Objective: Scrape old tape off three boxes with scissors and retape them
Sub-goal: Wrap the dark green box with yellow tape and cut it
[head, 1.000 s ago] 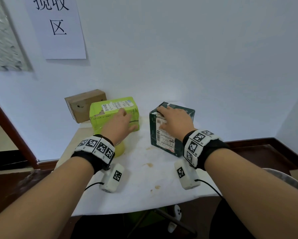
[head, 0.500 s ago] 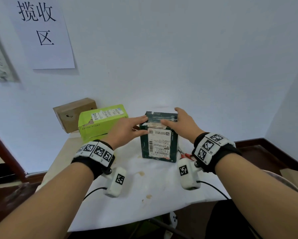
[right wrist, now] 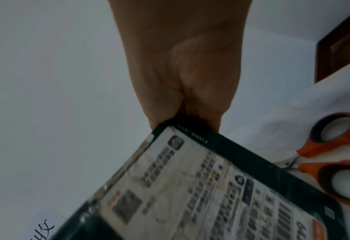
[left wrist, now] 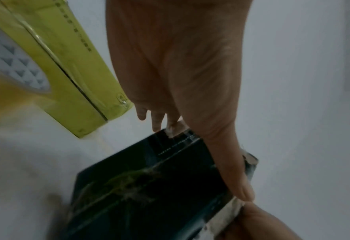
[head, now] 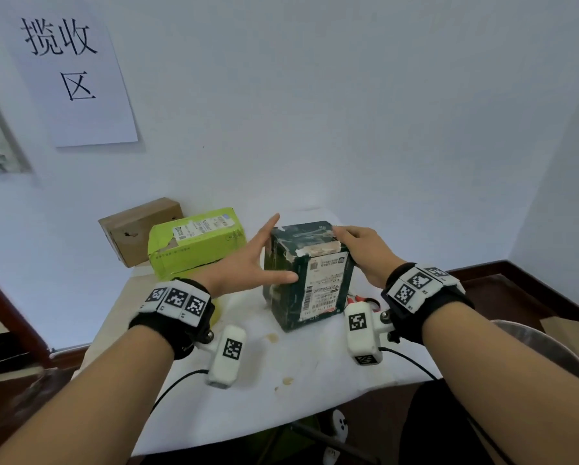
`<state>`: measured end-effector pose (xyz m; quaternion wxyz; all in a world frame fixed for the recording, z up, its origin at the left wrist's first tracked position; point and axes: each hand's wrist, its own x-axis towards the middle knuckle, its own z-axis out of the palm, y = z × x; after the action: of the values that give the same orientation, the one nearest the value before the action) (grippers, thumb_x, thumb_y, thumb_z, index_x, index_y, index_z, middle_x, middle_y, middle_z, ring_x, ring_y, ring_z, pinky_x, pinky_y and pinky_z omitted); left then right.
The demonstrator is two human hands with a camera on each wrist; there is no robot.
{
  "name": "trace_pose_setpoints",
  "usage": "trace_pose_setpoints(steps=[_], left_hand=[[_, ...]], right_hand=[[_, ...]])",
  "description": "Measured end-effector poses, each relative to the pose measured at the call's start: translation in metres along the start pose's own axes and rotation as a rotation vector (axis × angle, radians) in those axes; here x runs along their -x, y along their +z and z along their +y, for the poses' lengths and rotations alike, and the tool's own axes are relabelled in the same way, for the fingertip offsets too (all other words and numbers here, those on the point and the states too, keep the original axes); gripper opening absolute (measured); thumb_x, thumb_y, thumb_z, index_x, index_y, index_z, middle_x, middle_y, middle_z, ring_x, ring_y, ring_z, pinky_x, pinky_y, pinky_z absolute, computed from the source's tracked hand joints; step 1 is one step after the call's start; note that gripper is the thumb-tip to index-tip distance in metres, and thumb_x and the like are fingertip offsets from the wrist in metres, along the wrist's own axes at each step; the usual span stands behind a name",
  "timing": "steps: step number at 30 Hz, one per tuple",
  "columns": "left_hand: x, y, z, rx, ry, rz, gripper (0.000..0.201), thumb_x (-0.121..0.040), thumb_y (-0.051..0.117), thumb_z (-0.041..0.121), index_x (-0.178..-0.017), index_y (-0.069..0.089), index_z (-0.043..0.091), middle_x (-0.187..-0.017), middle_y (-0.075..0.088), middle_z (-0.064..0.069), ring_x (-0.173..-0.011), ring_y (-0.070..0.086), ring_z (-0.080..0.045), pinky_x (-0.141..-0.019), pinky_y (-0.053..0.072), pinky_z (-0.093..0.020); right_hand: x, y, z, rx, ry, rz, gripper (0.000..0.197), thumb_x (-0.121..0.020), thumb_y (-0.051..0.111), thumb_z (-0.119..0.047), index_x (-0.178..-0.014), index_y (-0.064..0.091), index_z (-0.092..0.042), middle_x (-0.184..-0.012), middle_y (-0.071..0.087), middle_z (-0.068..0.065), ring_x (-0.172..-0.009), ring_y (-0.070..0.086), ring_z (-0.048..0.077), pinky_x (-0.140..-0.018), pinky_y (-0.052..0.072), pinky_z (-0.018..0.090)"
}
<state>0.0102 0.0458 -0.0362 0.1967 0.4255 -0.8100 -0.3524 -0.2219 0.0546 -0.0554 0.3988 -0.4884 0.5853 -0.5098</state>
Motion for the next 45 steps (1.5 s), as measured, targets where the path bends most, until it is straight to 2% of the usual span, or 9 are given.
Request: trace_pose_setpoints(steps=[5, 10, 12, 16, 21, 27, 30, 36, 45], left_hand=[[-0.002, 0.008, 0.019, -0.082, 0.063, 0.109, 0.097, -0.073, 0.076, 0.05, -0.148, 0.014, 0.046, -0.141, 0.036, 0.006, -0.127, 0.037, -0.011, -0.103, 0.036, -0.028], [-0.005, 0.009, 0.027, -0.166, 0.07, 0.217, 0.091, -0.071, 0.075, 0.055, -0.145, 0.023, 0.04, -0.138, 0.039, 0.001, -0.122, 0.043, -0.012, -0.103, 0.04, -0.03], [-0.005, 0.008, 0.027, -0.166, 0.054, 0.234, 0.086, -0.072, 0.073, 0.056, -0.143, 0.028, 0.038, -0.137, 0.039, 0.0, -0.123, 0.045, -0.015, -0.104, 0.04, -0.031], [-0.006, 0.005, 0.022, -0.224, 0.072, 0.222, 0.068, -0.08, 0.066, 0.056, -0.139, 0.039, 0.036, -0.138, 0.036, 0.006, -0.116, 0.044, -0.006, -0.09, 0.037, -0.015], [-0.006, -0.003, 0.015, -0.201, 0.303, 0.339, 0.036, -0.085, 0.071, 0.033, -0.12, 0.062, 0.035, -0.133, 0.043, 0.018, -0.121, 0.041, 0.002, -0.098, 0.03, -0.011], [-0.011, 0.002, 0.038, -0.321, 0.472, 0.376, 0.014, -0.086, 0.07, 0.021, -0.099, 0.071, 0.026, -0.104, 0.058, 0.008, -0.088, 0.051, 0.005, -0.079, 0.033, -0.004], [-0.012, 0.002, 0.043, -0.244, 0.47, 0.337, 0.007, -0.085, 0.071, 0.021, -0.091, 0.073, 0.024, -0.097, 0.061, 0.009, -0.08, 0.055, 0.003, -0.074, 0.04, -0.009], [-0.011, 0.003, 0.043, -0.159, 0.386, 0.324, 0.005, -0.085, 0.071, 0.023, -0.086, 0.073, 0.027, -0.089, 0.067, 0.013, -0.084, 0.06, -0.004, -0.079, 0.048, -0.021], [-0.006, 0.0, 0.045, -0.02, 0.285, 0.259, 0.006, -0.089, 0.066, 0.022, -0.089, 0.073, 0.024, -0.09, 0.069, 0.01, -0.083, 0.062, -0.006, -0.072, 0.047, -0.016]], right_hand=[[0.002, 0.0, 0.003, 0.02, -0.025, 0.134, 0.035, -0.094, 0.052, -0.043, -0.112, 0.065, -0.016, -0.107, 0.07, 0.005, -0.099, 0.065, 0.024, -0.092, 0.052, 0.043], [0.01, 0.011, -0.01, 0.014, -0.079, 0.1, 0.06, -0.089, 0.056, -0.052, -0.138, 0.042, -0.02, -0.12, 0.049, -0.003, -0.103, 0.055, 0.013, -0.085, 0.047, 0.028], [0.012, 0.015, -0.015, 0.009, -0.099, 0.064, 0.06, -0.087, 0.057, -0.054, -0.137, 0.042, -0.024, -0.123, 0.051, -0.001, -0.102, 0.058, 0.014, -0.083, 0.05, 0.029], [0.013, 0.019, -0.015, 0.087, -0.128, -0.028, 0.043, -0.088, 0.057, -0.052, -0.121, 0.058, -0.024, -0.117, 0.063, 0.001, -0.098, 0.064, 0.018, -0.089, 0.053, 0.039], [0.011, 0.015, -0.008, 0.107, -0.122, -0.019, 0.03, -0.096, 0.049, -0.039, -0.118, 0.061, -0.023, -0.115, 0.063, -0.001, -0.101, 0.062, 0.017, -0.09, 0.05, 0.036], [0.013, 0.018, -0.007, 0.112, -0.14, 0.015, 0.031, -0.096, 0.046, -0.038, -0.117, 0.062, -0.021, -0.115, 0.063, -0.002, -0.1, 0.061, 0.015, -0.088, 0.049, 0.034], [0.015, 0.018, -0.008, 0.103, -0.133, 0.028, 0.03, -0.096, 0.047, -0.037, -0.116, 0.062, -0.021, -0.115, 0.062, -0.003, -0.1, 0.061, 0.015, -0.088, 0.049, 0.033], [0.015, 0.019, -0.007, 0.116, -0.146, 0.019, 0.031, -0.096, 0.047, -0.038, -0.118, 0.062, -0.022, -0.117, 0.06, -0.003, -0.098, 0.061, 0.013, -0.077, 0.046, 0.025], [0.012, 0.018, -0.005, 0.114, -0.135, 0.016, 0.033, -0.095, 0.047, -0.04, -0.118, 0.062, -0.022, -0.118, 0.06, 0.0, -0.095, 0.063, 0.013, -0.076, 0.049, 0.025]])
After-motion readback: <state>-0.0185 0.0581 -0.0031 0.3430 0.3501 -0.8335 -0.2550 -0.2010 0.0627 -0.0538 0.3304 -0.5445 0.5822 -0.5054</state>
